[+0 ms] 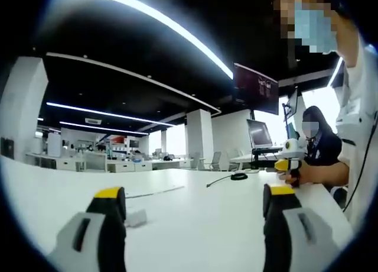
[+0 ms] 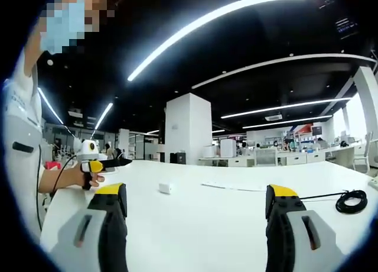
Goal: Plug the desk Type‑C cable into the charger adapter.
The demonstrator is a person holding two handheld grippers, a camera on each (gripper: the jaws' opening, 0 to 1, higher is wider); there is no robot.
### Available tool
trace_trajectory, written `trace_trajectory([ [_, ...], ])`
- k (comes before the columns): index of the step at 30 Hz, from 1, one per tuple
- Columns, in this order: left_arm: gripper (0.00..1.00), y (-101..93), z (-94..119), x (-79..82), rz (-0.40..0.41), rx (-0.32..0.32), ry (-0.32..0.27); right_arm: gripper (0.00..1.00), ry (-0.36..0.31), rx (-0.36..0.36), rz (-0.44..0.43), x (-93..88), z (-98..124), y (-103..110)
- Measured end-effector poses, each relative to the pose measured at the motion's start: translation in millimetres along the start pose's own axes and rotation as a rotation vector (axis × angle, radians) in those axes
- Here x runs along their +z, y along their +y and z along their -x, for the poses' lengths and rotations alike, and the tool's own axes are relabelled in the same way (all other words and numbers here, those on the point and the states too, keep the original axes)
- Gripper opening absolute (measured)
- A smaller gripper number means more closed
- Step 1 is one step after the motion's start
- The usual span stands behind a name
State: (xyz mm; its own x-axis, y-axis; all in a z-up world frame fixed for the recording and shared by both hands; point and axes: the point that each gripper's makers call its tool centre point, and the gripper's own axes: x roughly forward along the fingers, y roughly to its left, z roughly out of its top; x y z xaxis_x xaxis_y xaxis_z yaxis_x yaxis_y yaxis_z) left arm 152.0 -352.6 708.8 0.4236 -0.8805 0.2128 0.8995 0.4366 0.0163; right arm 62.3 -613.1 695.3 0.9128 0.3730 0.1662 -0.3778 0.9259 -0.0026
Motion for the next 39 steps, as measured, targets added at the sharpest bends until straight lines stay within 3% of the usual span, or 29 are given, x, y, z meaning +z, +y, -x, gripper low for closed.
trace_trajectory([
  [39, 0.99, -3.1, -2.2, -1.7, -0.014, -0.005, 0.008, 1.0, -0.016, 0.0, 0.005, 3.7, 1.6, 1.5],
])
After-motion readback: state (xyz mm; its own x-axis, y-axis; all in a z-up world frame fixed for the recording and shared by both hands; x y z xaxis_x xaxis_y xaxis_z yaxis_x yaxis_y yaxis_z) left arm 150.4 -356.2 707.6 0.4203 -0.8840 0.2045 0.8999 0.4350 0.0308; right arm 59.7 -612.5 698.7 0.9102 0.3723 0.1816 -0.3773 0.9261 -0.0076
